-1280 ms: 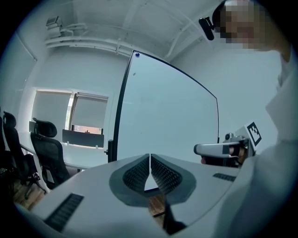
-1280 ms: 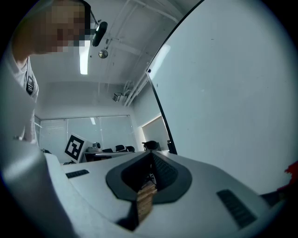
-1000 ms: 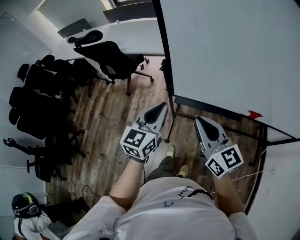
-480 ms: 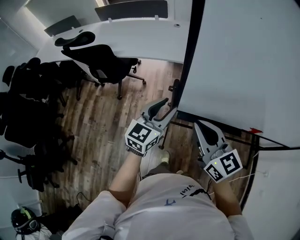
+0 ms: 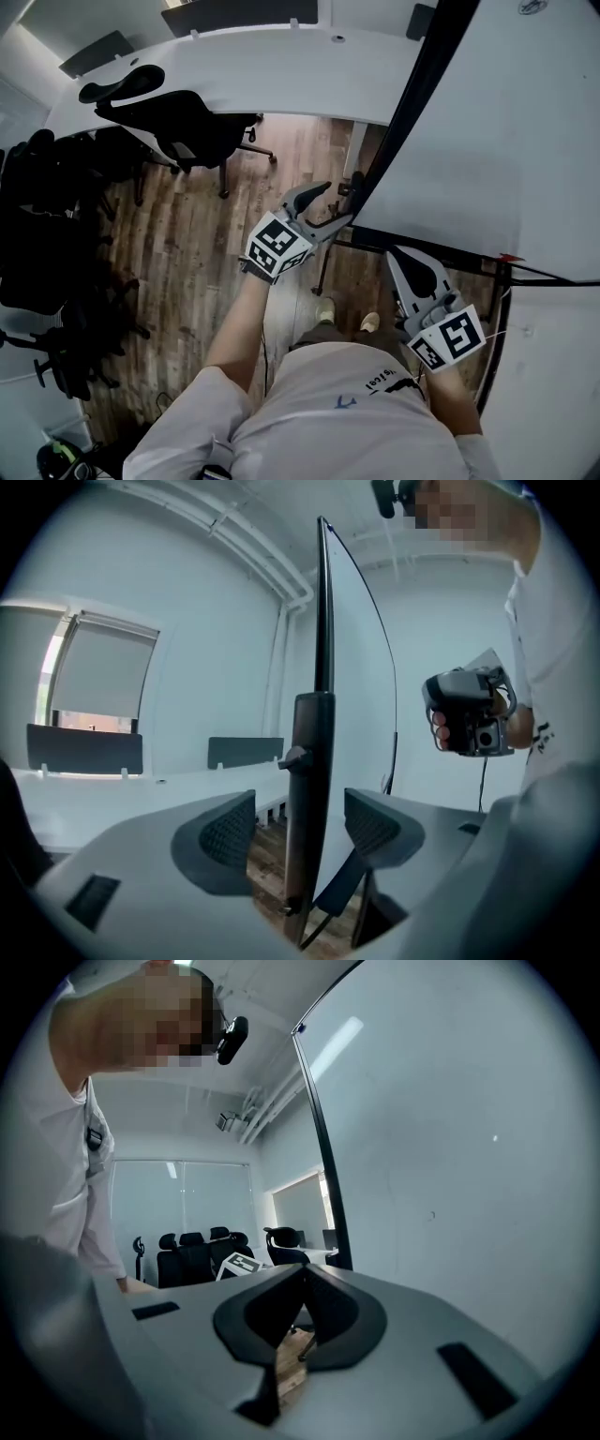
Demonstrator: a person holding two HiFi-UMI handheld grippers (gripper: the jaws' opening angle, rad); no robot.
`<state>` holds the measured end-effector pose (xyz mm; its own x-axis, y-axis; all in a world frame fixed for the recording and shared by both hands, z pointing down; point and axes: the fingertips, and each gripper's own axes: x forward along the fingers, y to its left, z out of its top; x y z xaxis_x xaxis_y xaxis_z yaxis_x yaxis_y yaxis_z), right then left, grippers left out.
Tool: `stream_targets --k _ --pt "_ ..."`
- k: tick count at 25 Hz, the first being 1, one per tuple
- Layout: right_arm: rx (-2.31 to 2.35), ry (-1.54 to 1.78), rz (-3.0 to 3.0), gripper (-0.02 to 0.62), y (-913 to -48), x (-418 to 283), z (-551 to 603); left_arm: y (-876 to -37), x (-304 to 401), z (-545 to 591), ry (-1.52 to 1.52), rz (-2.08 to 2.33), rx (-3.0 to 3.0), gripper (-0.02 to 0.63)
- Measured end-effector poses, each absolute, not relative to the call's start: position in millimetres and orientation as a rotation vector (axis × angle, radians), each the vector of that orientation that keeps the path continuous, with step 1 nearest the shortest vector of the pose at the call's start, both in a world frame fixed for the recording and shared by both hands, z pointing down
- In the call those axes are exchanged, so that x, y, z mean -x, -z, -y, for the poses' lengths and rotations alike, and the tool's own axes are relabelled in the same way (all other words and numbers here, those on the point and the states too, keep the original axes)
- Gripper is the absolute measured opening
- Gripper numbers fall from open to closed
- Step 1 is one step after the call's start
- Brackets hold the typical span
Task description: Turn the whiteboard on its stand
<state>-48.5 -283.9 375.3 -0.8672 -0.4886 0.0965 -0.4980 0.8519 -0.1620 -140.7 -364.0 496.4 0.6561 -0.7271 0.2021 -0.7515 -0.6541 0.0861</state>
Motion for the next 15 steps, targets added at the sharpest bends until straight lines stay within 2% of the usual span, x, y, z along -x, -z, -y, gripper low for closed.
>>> stream_targets --k 15 --pt "-0.824 -0.287 2.920 0.014 -391 51 289 -508 104 383 -0.273 0.953 -2.837 0.288"
